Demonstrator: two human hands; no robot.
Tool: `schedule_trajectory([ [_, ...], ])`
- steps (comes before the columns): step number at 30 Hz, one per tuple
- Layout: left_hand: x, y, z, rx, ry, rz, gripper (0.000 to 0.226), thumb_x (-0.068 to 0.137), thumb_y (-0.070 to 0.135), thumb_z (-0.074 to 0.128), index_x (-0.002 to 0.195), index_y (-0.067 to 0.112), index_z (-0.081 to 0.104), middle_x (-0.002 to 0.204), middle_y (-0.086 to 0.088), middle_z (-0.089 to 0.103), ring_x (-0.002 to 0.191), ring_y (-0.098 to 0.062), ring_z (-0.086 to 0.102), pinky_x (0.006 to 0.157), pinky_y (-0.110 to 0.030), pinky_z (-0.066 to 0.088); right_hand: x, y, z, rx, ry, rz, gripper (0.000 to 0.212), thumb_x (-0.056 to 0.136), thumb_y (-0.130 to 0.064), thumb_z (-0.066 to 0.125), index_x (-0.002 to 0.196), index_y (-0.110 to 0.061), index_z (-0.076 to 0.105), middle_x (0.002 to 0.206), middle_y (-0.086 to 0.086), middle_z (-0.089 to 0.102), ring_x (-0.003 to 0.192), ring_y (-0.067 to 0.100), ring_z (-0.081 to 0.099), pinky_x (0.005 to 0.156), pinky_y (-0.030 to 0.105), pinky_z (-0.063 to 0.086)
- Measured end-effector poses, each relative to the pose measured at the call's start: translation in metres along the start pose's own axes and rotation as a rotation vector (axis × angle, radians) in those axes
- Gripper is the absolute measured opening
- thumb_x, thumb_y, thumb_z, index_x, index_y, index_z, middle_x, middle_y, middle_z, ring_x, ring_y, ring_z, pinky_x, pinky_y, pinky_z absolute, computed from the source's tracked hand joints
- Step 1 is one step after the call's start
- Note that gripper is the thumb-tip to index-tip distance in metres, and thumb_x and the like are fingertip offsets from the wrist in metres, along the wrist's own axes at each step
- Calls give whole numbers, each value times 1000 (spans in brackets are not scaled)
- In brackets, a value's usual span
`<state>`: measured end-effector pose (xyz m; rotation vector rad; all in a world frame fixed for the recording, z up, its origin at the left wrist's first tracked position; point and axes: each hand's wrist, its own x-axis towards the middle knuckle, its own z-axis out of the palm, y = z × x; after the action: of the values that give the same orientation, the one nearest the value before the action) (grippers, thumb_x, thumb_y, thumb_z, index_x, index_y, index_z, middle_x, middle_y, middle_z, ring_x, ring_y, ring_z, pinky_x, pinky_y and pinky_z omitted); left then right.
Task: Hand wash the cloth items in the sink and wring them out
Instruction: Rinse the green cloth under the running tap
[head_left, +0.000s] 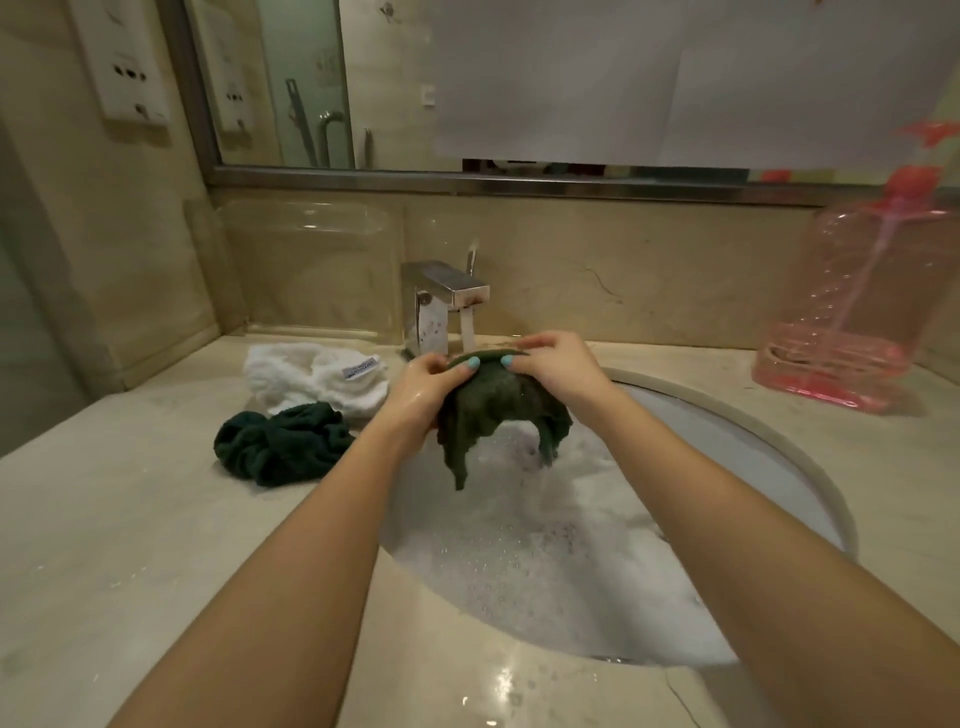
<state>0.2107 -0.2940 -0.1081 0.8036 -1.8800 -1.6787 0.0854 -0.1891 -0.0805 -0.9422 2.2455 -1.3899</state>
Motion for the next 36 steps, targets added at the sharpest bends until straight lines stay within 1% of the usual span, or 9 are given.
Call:
schedule_trajectory([
  [3,-1,-4,-4,-41,42,-34,31,89,40,66,107,17,56,110,-11,64,99,-26,65,92,-43,54,-9,22,19,15,-82,230,38,87,-44,67,109,-13,62,101,6,65,99,24,61,87,40,53],
  [7,0,-6,-10,64,4,-93,35,95,45,56,118,19,51,115,-8,59,104,-24,59,96,-41,48,-16,39,21,195,-157,112,19,96,-32,58,94,-14,62,92,6,64,96,23,61,77,32,51],
  [10,-4,-8,-11,238,-176,-173,32,99,35,52,126,18,56,114,-6,63,105,-21,59,98,-39,46,-14,31,16,344,-127,39,9,94,-26,61,93,-18,60,95,7,62,96,24,63,79,36,56],
  [15,-4,-8,-14,218,-107,-27,15,98,29,55,104,18,64,112,-7,62,109,-23,58,99,-43,47,-8,29,17,159,-65,7,16,93,-31,63,100,-18,58,97,3,61,92,18,61,76,31,52],
  [19,-2,-8,-13,130,-15,77,13,98,33,54,95,21,59,114,-11,60,110,-26,58,98,-53,49,-4,38,8,-41,-275,124,39,87,-44,66,108,-11,66,102,7,67,97,22,63,87,36,53],
  [24,1,-8,-9,166,87,177,12,102,24,47,104,15,54,99,4,52,94,-9,53,76,-25,46,-10,52,1,-177,-351,124,25,93,-42,59,96,-17,61,102,5,64,102,24,60,95,43,49],
  [27,1,-7,-9,76,51,93,9,101,22,51,103,14,50,103,-4,55,96,-16,56,73,-26,48,-8,52,4,13,-276,127,15,100,-36,50,99,-21,50,113,14,62,102,29,62,91,46,50],
  [31,-2,-6,-9,193,-206,-92,35,96,24,58,128,11,51,122,-7,60,116,-23,57,106,-42,44,0,38,5,465,-156,121,22,98,-15,55,117,-13,46,122,18,54,113,32,57,90,50,53],
  [36,-3,-7,-12,262,-252,-107,27,91,36,64,109,18,62,110,-5,67,103,-20,63,88,-32,50,3,36,6,699,-76,92,36,93,-3,58,128,-5,54,121,19,59,110,28,60,77,35,57],
])
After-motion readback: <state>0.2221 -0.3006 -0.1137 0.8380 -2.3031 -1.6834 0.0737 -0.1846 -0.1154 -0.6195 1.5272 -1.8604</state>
